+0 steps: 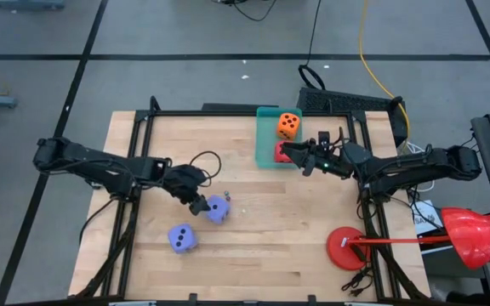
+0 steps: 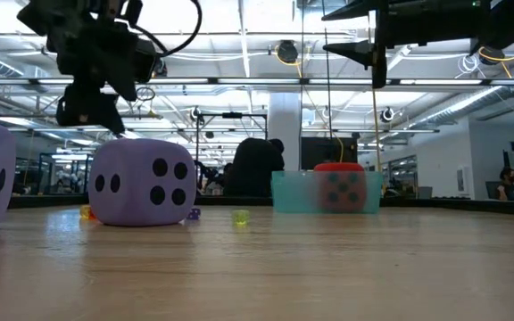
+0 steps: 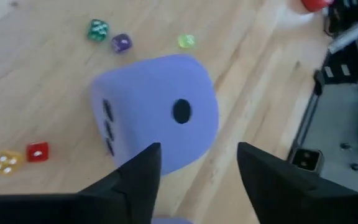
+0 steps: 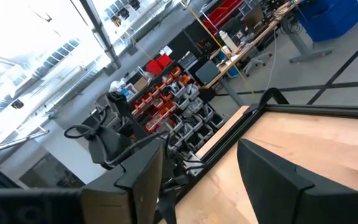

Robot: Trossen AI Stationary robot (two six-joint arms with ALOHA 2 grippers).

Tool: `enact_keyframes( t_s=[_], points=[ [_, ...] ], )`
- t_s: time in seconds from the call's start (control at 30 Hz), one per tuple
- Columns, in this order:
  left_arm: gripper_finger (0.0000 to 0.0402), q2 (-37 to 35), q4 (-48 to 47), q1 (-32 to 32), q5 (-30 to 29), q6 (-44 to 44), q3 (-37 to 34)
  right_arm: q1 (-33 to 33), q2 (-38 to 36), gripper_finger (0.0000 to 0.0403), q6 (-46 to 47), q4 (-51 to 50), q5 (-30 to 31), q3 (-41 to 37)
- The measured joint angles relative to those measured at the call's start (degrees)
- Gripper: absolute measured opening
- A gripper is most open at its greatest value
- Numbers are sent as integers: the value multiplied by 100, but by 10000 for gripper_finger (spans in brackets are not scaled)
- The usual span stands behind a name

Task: Pick & Place Dice
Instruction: Put the large purple die into the green bin

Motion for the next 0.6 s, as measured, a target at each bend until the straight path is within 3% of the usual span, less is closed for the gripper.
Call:
enact_keyframes(
  t_s=[0.13, 0.3, 0.6],
  points=[
    [267, 0, -8, 47, -290, -87, 0, -2, 0, 196, -8, -1, 0, 0],
    [293, -2, -27, 171, -252, -106, 0, -2, 0, 196, -10, -2, 0, 0],
    [278, 8, -330, 231, -238, 23, 0, -5, 0, 196, -32, -41, -1, 0]
  ],
)
